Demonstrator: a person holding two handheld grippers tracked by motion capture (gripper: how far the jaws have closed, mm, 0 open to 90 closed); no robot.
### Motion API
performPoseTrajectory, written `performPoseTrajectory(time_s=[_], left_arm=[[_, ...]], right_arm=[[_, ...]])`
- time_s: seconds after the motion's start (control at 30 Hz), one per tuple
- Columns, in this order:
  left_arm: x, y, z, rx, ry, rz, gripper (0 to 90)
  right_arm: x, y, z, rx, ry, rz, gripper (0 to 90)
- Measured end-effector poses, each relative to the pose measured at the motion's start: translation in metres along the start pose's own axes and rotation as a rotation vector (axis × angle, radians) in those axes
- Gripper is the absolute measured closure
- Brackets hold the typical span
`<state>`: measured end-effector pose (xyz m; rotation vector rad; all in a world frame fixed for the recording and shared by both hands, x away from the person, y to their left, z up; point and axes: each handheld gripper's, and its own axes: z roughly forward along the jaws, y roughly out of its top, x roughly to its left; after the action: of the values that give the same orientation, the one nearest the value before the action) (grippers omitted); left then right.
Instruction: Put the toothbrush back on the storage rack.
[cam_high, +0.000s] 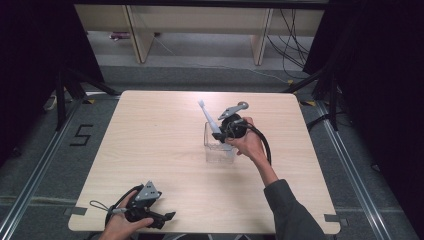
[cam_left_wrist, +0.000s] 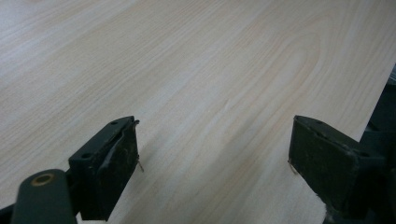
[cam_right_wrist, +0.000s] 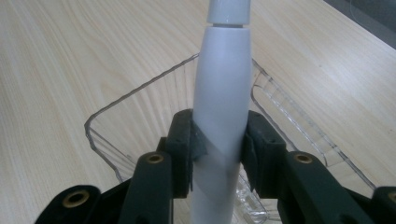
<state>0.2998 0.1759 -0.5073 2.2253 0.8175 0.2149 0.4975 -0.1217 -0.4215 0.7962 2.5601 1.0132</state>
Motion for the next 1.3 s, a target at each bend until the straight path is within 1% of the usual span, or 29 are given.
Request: performPoseTrajectory(time_s=[0.03,0.1,0.13,0.17,0.23,0.27,0.37,0.4,0.43,0.47,0.53,0.57,0.6,0.63,0.67,0.73,0.77,0.8,0.83,0.87,0.9,0.93,1.1,1.13,1.17,1.2,1.23,1.27,1.3], left_arm=[[0.000,0.000,0.000,-0.001,-0.001,-0.004,15.1],[0.000,0.000,0.000,0.000,0.001,-0.006,15.1],[-0.001,0.000,0.000,-0.001,0.001,-0.023,15.1],[-0.001,0.000,0.000,-0.001,0.001,-0.023,15.1],[-0.002,0.000,0.000,-0.002,-0.008,-0.023,15.2],[-0.001,0.000,0.000,0.004,0.000,-0.004,15.1],[-0.002,0.000,0.001,0.000,-0.006,-0.021,15.1],[-0.002,0.000,0.000,-0.002,-0.005,-0.013,15.1],[-0.003,0.000,0.000,-0.011,-0.012,-0.012,15.1],[-0.001,0.000,0.000,0.000,-0.009,0.003,15.1],[-0.001,0.000,0.000,0.001,-0.009,0.003,15.1],[-0.001,0.000,0.000,0.001,-0.009,0.005,15.1],[-0.002,0.000,0.000,0.001,-0.009,-0.006,15.1],[-0.002,0.000,0.000,0.001,-0.009,-0.006,15.1],[-0.003,0.000,0.001,0.000,-0.009,-0.022,15.1],[-0.003,0.000,0.001,0.000,-0.009,-0.023,15.1],[-0.002,0.000,0.000,-0.001,-0.009,-0.018,15.1],[-0.001,0.000,0.000,0.000,-0.010,-0.001,15.1],[-0.002,0.000,0.001,0.003,0.005,-0.018,15.1],[-0.001,0.000,0.000,0.002,-0.012,0.001,15.1],[-0.001,0.000,0.000,0.002,-0.012,0.001,15.1],[-0.003,0.000,0.000,-0.011,-0.013,-0.015,15.1],[-0.003,0.000,0.000,-0.010,-0.013,-0.019,15.1],[-0.003,0.000,0.000,-0.010,-0.013,-0.018,15.1],[-0.003,0.000,0.000,-0.010,-0.013,-0.017,15.1],[-0.002,0.000,0.000,-0.011,-0.011,-0.014,15.1],[-0.002,0.000,0.000,-0.011,-0.011,-0.014,15.1],[-0.002,0.000,0.000,-0.011,-0.012,-0.014,15.1],[-0.002,0.000,0.000,-0.011,-0.012,-0.014,15.1]], right_arm=[[0.001,0.000,0.000,0.008,-0.003,0.013,66.2],[0.001,0.000,0.002,0.012,0.003,0.006,66.2],[0.000,0.000,0.004,0.015,-0.001,-0.003,66.1],[0.000,0.000,0.004,0.015,-0.001,-0.003,66.1],[0.002,0.001,0.004,0.043,0.008,0.023,66.1],[0.003,0.000,0.006,0.034,0.005,0.021,66.1],[0.002,0.001,0.006,0.054,0.010,0.005,66.1],[0.002,0.000,0.008,0.046,0.008,0.013,66.1],[0.002,0.001,0.006,0.065,0.006,0.025,66.1],[0.002,0.000,0.008,0.071,0.004,0.045,66.1],[0.002,-0.001,0.010,0.066,0.005,0.056,66.1],[0.002,0.000,0.009,0.089,0.005,0.066,66.0],[0.003,-0.001,0.011,0.089,-0.001,0.071,66.0],[0.003,-0.001,0.011,0.089,-0.001,0.071,66.0],[0.003,0.000,0.013,0.094,0.015,0.055,65.9],[0.003,0.000,0.013,0.100,0.007,0.062,65.9],[0.001,0.000,0.014,0.087,0.015,0.038,65.9],[0.000,0.000,0.015,0.092,0.013,0.030,65.9],[0.000,0.001,0.016,0.091,0.011,0.034,65.8],[0.000,0.001,0.018,0.089,0.003,0.032,65.8],[0.001,0.001,0.018,0.114,0.004,0.051,65.7],[0.002,0.001,0.018,0.122,0.009,0.057,65.7],[0.002,0.002,0.018,0.123,-0.007,0.073,65.0],[0.000,0.002,0.019,0.108,0.005,0.044,64.8],[0.000,0.002,0.019,0.108,0.006,0.048,64.6],[0.001,0.002,0.017,0.105,0.001,0.067,63.1],[0.001,0.002,0.017,0.105,0.001,0.067,63.1],[0.001,0.002,0.016,0.090,-0.017,0.085,61.6],[0.001,0.002,0.016,0.090,-0.017,0.085,61.6]])
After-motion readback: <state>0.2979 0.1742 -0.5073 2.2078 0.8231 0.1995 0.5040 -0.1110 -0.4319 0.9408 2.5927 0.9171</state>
